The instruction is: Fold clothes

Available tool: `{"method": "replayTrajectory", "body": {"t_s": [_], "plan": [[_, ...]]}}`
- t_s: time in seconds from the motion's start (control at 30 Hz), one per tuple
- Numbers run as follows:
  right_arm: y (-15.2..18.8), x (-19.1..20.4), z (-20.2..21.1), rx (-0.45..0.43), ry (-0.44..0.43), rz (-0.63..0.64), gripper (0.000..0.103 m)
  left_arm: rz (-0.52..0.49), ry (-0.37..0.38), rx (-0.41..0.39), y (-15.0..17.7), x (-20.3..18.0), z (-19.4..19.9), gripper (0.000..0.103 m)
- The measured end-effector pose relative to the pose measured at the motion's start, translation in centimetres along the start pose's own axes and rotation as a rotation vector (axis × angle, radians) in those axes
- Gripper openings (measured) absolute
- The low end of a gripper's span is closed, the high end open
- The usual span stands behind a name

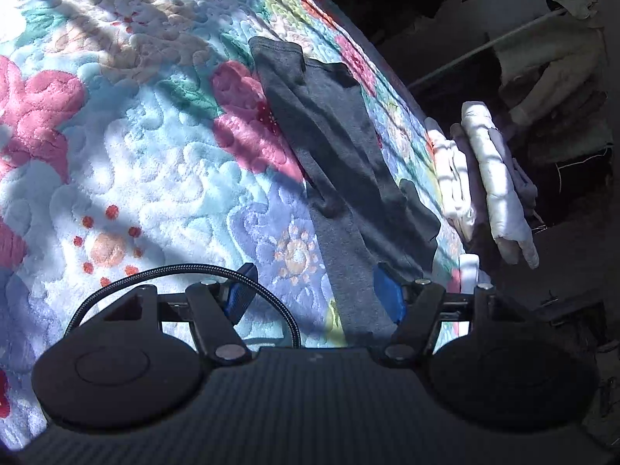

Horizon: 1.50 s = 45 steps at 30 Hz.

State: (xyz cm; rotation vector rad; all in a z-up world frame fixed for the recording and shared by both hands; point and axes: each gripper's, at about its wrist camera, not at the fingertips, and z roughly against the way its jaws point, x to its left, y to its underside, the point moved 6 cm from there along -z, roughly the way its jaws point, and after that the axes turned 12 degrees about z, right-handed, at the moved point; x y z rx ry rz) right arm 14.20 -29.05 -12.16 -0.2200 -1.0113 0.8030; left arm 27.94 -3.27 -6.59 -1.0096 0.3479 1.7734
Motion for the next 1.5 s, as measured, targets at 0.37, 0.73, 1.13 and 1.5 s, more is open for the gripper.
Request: {"method": "replayTrajectory", "body": {"t_s": [0.37, 0.73, 1.13, 1.5], "plan": [[1.5, -2.6, -0.1, -0.114, 0.06, -0.419, 0.082, 0.079, 0.057, -0.087, -9.9, 0.2, -8.8, 0.068], [-1.0, -1.7, -2.6, -0.227, 0.182, -0.265, 0.087, 0.077, -0.06, -0.127, -16.1, -0.4, -16.4, 0.065], [-3.6, -4.9, -1.5, -0.172, 0.037, -0.169, 0.012, -0.292, -0.199, -0.226, -14.2, -2.6, -13.4, 0.003], [-10.5, -0.6, 7.5, -0.118, -0.206, 0.19, 0.011, -0.347, -0.223, -0.328, -7.4, -3.1, -0.2, 0.003]]}}
